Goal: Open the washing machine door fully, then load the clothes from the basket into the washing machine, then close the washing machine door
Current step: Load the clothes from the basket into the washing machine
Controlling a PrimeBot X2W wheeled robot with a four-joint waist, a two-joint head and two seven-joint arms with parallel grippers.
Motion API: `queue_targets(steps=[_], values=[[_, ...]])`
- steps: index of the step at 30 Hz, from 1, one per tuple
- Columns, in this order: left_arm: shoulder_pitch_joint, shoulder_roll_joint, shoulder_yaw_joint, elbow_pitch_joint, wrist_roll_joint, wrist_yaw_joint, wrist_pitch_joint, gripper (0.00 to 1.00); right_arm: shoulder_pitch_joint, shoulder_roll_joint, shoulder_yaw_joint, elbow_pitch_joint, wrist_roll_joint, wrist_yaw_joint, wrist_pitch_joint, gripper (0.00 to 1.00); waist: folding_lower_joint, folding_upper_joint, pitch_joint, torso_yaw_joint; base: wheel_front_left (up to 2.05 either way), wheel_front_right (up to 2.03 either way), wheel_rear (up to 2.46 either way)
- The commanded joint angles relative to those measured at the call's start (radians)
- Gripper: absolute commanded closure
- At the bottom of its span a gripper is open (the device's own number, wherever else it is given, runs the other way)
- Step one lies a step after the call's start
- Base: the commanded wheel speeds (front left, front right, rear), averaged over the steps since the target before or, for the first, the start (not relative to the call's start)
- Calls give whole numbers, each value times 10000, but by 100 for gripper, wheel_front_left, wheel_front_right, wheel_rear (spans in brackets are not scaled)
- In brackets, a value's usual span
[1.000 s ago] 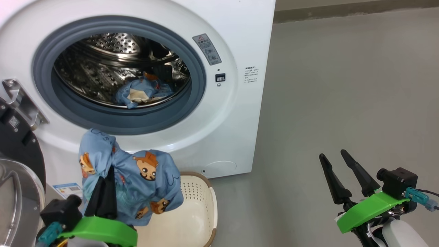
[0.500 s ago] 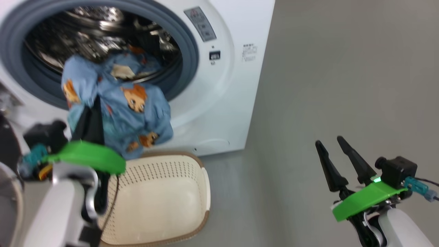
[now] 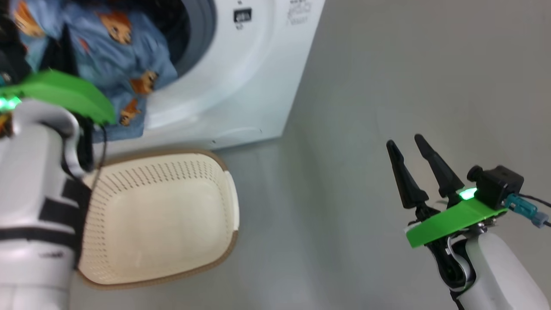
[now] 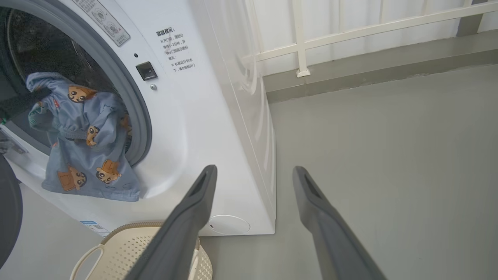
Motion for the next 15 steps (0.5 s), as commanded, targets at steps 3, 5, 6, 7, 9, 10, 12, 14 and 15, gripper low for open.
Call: queue_targets(steps=[3, 5, 6, 7, 9, 10, 12, 14, 15], values=[[-1094, 578, 137, 569, 319, -66, -267, 100, -228, 83, 179, -332, 47, 16, -119, 0, 0, -1, 1194, -677, 0, 0, 0], [-1580, 628, 104, 1009, 394, -92, -355, 100, -314, 161, 193, -368, 58, 16, -119, 0, 0, -1, 1468, -795, 0, 0, 0], [-1808, 656, 66, 1215, 456, -82, -384, 100, -347, 200, 206, -378, 60, 16, -119, 0, 0, -1, 1597, -851, 0, 0, 0], [-2034, 680, 39, 1406, 501, -82, -412, 100, -376, 237, 218, -383, 65, 16, -119, 0, 0, -1, 1727, -910, 0, 0, 0], [-2478, 744, -4, 1788, 575, -86, -452, 100, -434, 301, 240, -399, 76, 16, -119, 0, 0, -1, 1975, -1033, 0, 0, 0], [-2708, 789, -24, 1962, 613, -98, -473, 100, -465, 332, 250, -411, 81, 16, -119, 0, 0, -1, 2099, -1101, 0, 0, 0], [-3180, 893, -78, 2282, 712, -103, -513, 100, -533, 389, 271, -436, 92, 16, -119, 0, 0, -1, 2344, -1239, 0, 0, 0], [-3659, 967, -138, 2524, 824, -69, -558, 100, -605, 443, 296, -463, 110, 16, -119, 0, 0, -1, 2572, -1369, 0, 0, 0], [-3889, 1002, -187, 2614, 904, -51, -584, 100, -636, 468, 306, -477, 115, 16, -119, 0, 0, -1, 2671, -1425, 0, 0, 0]])
